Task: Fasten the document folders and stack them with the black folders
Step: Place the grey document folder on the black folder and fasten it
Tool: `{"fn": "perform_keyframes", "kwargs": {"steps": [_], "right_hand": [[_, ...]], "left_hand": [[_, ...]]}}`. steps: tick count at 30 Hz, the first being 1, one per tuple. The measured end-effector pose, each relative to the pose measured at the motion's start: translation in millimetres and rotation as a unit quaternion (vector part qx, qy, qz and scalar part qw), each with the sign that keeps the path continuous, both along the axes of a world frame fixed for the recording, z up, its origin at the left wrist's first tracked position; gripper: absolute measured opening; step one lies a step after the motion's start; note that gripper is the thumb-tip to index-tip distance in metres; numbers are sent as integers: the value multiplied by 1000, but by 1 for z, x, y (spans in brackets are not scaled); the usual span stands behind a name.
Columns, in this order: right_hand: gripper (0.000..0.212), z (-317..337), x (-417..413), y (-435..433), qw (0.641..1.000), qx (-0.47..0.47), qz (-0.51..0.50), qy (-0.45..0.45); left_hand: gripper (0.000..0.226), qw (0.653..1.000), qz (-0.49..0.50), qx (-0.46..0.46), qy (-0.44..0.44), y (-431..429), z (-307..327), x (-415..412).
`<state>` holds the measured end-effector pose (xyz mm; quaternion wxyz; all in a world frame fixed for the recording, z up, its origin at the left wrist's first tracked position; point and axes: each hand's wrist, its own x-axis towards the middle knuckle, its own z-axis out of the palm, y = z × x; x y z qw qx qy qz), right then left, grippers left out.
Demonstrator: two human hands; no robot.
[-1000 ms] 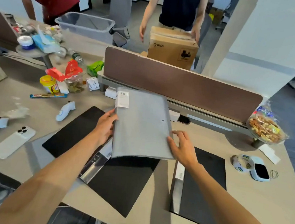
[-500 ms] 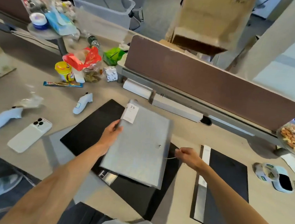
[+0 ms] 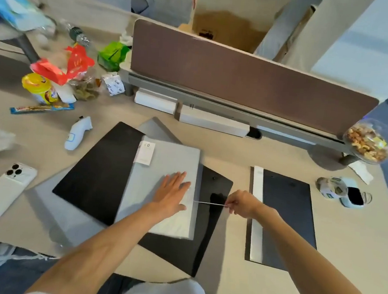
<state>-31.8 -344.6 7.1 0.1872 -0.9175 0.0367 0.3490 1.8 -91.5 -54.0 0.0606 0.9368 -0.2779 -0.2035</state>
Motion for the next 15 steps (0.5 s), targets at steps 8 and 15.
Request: {"fn": "perform_keyframes", "kwargs": {"steps": [8,15], "right_hand": [[22,10,-19,-62,999,-11,-23,-28],[14,7,-28,-127,998,39,-41,-14]], "left_hand": [[92,995,-10,88,47,-36,1,-20],[91,994,-39,79,70,-60,-6,-36]]}}
